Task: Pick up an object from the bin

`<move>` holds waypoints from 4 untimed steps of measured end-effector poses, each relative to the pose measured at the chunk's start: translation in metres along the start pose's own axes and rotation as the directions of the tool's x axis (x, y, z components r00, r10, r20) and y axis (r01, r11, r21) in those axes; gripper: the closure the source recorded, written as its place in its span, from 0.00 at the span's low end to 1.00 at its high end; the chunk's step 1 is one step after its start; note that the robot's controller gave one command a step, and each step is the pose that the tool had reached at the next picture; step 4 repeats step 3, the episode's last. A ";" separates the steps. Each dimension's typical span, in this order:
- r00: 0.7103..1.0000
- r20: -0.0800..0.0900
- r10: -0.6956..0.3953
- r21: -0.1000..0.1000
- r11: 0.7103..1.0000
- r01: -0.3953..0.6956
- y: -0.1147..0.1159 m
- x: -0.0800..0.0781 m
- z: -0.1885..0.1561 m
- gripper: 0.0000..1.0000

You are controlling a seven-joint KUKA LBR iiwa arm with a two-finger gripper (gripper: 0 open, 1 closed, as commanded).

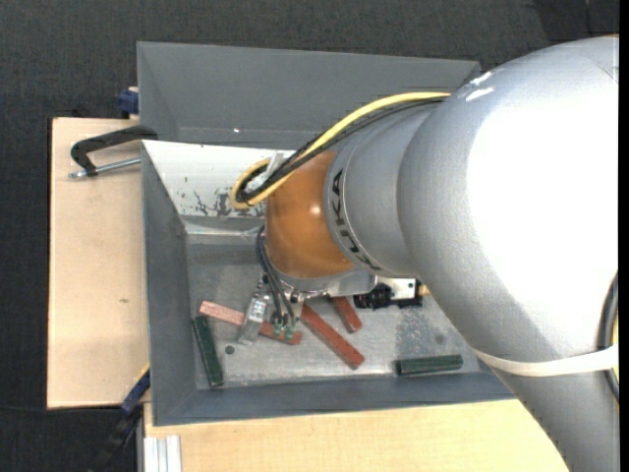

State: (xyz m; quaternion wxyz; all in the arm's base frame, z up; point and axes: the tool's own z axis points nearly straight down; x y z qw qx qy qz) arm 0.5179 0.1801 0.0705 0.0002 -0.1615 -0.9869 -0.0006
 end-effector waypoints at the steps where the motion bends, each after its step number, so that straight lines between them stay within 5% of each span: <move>1: 1.000 0.000 0.000 0.000 1.000 0.000 0.000 0.000 0.000 1.00; 4: 1.000 -0.002 0.000 0.001 1.000 0.000 0.000 0.001 -0.005 1.00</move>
Offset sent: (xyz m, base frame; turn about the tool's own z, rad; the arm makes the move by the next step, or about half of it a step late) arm 0.0002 0.0000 0.0048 0.0000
